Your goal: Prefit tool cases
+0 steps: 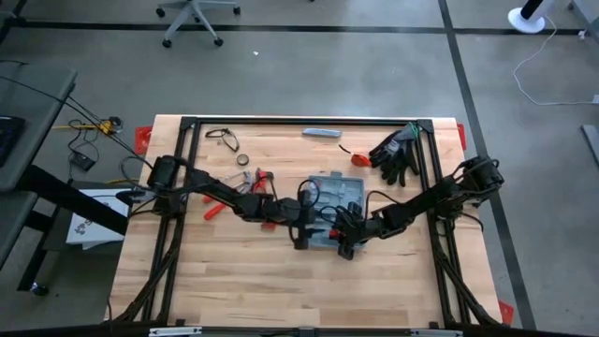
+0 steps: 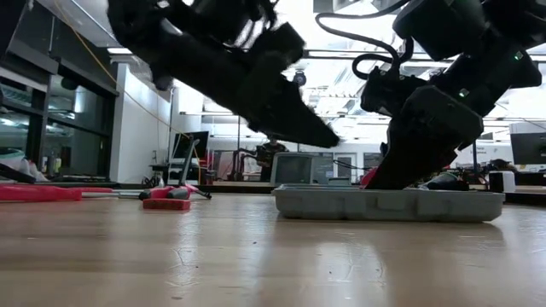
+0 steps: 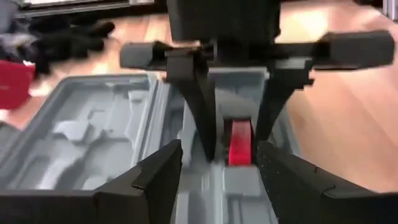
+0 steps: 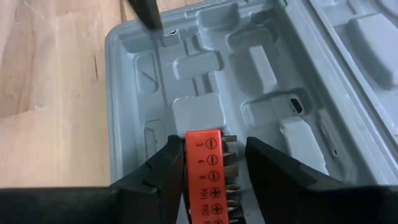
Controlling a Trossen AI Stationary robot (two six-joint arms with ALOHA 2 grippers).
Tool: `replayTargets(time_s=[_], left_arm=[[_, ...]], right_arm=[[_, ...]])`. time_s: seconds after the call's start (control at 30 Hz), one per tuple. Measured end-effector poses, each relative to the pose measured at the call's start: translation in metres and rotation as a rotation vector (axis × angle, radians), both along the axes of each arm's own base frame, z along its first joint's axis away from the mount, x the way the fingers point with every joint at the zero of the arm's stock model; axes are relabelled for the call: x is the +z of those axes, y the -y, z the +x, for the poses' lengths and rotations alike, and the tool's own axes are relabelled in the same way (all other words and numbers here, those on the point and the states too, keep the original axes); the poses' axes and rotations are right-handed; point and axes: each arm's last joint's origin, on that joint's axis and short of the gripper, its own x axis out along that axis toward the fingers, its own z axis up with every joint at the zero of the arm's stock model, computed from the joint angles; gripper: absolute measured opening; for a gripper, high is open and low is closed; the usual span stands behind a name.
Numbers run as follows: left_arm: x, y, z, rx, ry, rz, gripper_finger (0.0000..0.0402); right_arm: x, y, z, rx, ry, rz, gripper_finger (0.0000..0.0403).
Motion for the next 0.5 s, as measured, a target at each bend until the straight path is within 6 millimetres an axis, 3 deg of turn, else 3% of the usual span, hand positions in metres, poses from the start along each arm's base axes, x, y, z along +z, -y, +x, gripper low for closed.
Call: replayTargets(time_s=[0.2,0.4,0.5], left_arm=[[-0.013,0.001,0.015,-0.029,-0.025,0.008,0.015],[-0.017,0.002,0.024,-0.057,-0.024,0.022,0.0026],[-0.016,0.002,0.026,-0.088,-0.019,0.015,0.0011]], right_arm=[[0.0,0.0,0.0,0.005,0.006,-0.013,0.0162],[0.0,0.001,0.0,-0.005,0.01,-0.025,0.0162],[0.0,0.001,0.0,-0.006,0.008,-0.027,0.0162]])
